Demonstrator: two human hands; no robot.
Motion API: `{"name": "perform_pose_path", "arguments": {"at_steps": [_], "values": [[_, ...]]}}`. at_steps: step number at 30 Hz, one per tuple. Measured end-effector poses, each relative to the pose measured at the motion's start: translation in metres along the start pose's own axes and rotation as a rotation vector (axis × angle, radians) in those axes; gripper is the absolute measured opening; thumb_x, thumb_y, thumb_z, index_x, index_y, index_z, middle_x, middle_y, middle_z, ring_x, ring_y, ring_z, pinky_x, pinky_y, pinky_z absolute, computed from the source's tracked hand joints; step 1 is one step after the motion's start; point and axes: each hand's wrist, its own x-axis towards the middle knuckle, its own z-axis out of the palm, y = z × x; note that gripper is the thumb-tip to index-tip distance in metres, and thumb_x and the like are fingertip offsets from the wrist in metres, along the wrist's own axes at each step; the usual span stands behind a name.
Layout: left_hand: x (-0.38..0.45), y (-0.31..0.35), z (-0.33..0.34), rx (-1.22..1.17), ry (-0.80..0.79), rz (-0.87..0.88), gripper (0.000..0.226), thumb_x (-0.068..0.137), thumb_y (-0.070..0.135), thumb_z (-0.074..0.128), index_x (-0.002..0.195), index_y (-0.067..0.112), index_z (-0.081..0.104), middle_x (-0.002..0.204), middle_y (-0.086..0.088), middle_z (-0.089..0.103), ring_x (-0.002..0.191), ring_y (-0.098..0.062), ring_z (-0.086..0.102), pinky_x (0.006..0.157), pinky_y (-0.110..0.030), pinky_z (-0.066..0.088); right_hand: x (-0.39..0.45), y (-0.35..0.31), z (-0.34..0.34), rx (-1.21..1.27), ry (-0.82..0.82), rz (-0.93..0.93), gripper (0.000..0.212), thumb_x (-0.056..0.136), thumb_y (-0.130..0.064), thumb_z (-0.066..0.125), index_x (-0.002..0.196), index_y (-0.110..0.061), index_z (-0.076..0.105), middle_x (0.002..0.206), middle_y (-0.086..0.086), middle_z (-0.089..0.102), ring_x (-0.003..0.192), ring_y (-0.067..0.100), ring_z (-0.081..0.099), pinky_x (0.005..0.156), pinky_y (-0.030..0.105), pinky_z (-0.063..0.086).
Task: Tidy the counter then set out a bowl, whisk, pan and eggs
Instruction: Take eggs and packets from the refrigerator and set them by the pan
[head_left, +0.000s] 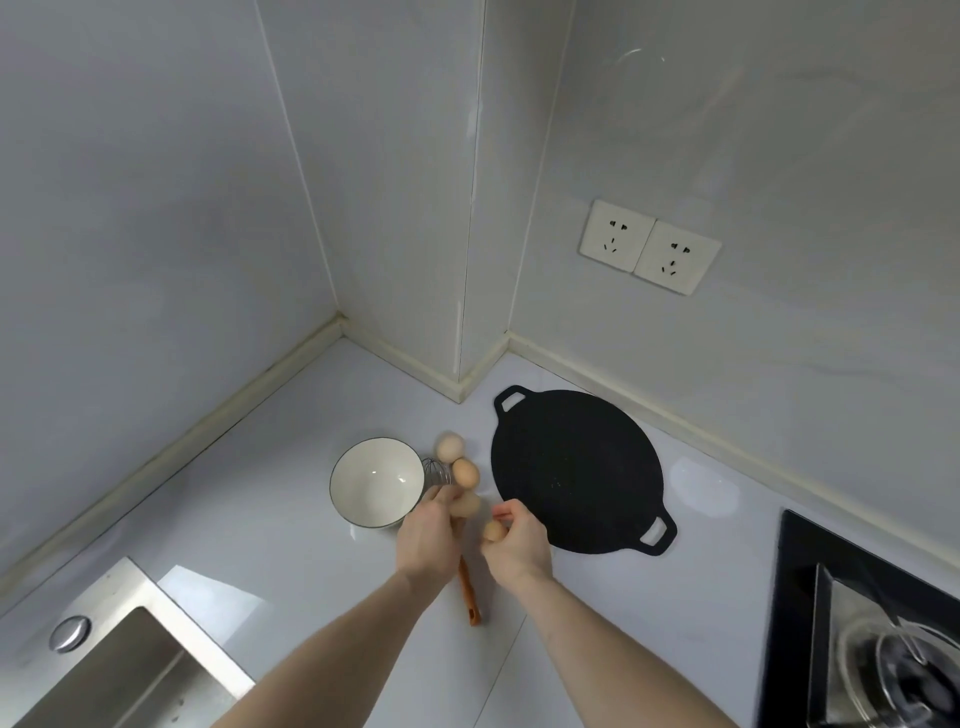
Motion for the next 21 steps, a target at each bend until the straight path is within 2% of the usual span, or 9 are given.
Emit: {"name": "perform_pose_path", "arguments": {"at_steps": [4, 11, 16, 18, 21], "values": [[-0.004, -0.001, -0.004, -0.026, 0.011, 0.025, 0.03, 0.089, 0.018, 0.058, 0.117, 0.026, 0.066, 0.113, 0.005, 0.064, 0.099, -0.024, 0.065, 0.075, -0.03, 0.046, 0.001, -0.007, 0.005, 0.055, -0.014, -0.017, 0.021, 0.086, -0.012, 0.068, 0.102, -0.025, 0.064, 0.101, -0.008, 0.067, 0.093, 0.013, 0.065, 0.084, 0.035, 0.059], [-0.012, -0.006, -0.008, -0.018, 0.01, 0.037, 0.041, 0.086, 0.007, 0.052, 0.121, 0.025, 0.067, 0.123, 0.007, 0.066, 0.104, -0.02, 0.065, 0.078, -0.024, 0.046, 0.0, -0.01, 0.013, 0.107, -0.008, -0.004, 0.03, 0.081, -0.02, 0.077, 0.104, -0.029, 0.061, 0.106, -0.009, 0.063, 0.098, 0.012, 0.063, 0.085, 0.036, 0.06], [-0.014, -0.012, -0.013, -0.004, -0.004, 0.033, 0.046, 0.083, 0.014, 0.044, 0.12, 0.028, 0.067, 0.119, 0.009, 0.067, 0.101, -0.02, 0.066, 0.078, -0.028, 0.051, -0.003, -0.014, 0.013, 0.106, -0.018, -0.004, 0.037, 0.082, -0.022, 0.08, 0.112, -0.03, 0.059, 0.113, -0.009, 0.061, 0.102, 0.013, 0.062, 0.082, 0.03, 0.058], [-0.016, -0.013, -0.016, -0.001, -0.026, 0.045, 0.051, 0.079, 0.019, 0.038, 0.119, 0.03, 0.067, 0.119, 0.011, 0.066, 0.101, -0.02, 0.066, 0.076, -0.029, 0.051, -0.003, -0.014, 0.013, 0.098, -0.012, -0.007, 0.039, 0.081, -0.023, 0.08, 0.113, -0.031, 0.059, 0.114, -0.009, 0.061, 0.102, 0.013, 0.062, 0.085, 0.033, 0.059], [-0.019, -0.015, -0.02, 0.028, -0.053, 0.085, 0.052, 0.081, 0.016, 0.042, 0.125, 0.031, 0.065, 0.128, 0.015, 0.062, 0.108, -0.019, 0.065, 0.081, -0.03, 0.051, -0.005, -0.013, 0.015, 0.09, -0.007, -0.013, 0.038, 0.081, -0.023, 0.079, 0.113, -0.031, 0.06, 0.114, -0.009, 0.062, 0.102, 0.012, 0.062, 0.088, 0.035, 0.059]]}}
